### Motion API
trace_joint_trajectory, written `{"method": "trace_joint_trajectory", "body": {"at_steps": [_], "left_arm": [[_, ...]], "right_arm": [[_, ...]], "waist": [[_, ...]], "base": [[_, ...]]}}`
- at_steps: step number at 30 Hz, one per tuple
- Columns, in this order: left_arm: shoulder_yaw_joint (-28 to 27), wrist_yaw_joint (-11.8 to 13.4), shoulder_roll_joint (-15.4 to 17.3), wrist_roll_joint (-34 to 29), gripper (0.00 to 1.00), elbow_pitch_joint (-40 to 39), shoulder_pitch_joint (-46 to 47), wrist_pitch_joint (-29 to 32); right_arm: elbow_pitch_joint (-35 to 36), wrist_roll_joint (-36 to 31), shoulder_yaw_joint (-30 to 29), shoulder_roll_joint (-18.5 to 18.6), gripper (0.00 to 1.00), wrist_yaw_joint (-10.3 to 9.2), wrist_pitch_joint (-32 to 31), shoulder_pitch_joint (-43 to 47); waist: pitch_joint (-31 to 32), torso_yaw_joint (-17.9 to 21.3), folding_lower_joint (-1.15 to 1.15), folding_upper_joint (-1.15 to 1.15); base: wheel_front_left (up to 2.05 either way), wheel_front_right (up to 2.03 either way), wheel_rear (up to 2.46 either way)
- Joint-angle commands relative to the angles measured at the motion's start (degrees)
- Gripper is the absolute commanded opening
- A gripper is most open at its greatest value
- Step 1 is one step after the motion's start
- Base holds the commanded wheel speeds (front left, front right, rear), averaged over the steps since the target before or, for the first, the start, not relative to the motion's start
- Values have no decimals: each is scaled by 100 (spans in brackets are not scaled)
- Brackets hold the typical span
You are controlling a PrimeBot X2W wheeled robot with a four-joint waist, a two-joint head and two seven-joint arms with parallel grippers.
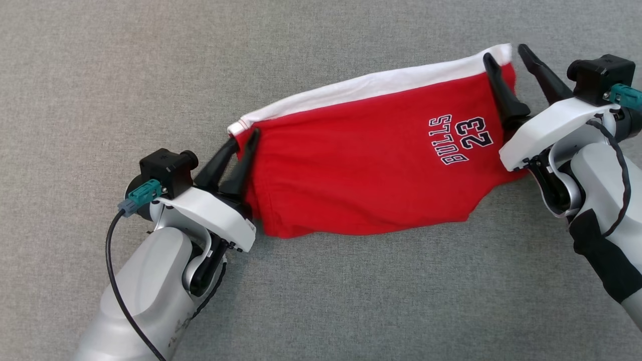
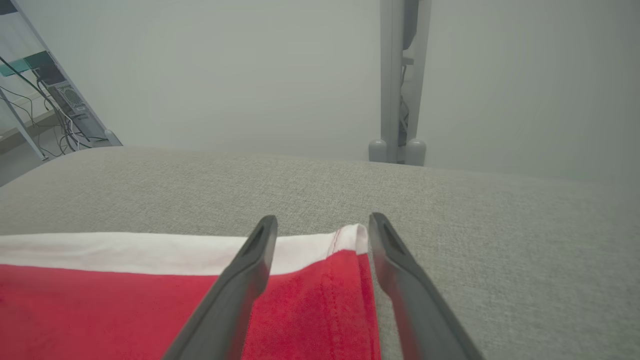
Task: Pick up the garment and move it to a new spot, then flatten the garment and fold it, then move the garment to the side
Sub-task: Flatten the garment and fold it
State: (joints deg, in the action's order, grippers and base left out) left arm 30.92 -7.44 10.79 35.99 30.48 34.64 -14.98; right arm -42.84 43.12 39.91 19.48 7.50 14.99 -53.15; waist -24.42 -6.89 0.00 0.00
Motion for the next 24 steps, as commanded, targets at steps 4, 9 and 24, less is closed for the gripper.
{"method": "trace_joint_trajectory", "body": {"at_steps": [4,9,24], "left_arm": [[-29,-8,39,58,100,98,92,-23],[-120,-8,69,40,100,166,-102,-23],[-513,21,191,-216,100,-264,-840,-22]], "right_arm": [[-134,163,137,-1,100,1,30,-29],[-9,239,102,10,100,1,30,146],[-359,953,-105,-53,100,1,30,951]], "waist": [[106,47,0,0],[339,149,0,0],[922,185,0,0]], "base": [[0,0,0],[0,0,0],[0,0,0]]}}
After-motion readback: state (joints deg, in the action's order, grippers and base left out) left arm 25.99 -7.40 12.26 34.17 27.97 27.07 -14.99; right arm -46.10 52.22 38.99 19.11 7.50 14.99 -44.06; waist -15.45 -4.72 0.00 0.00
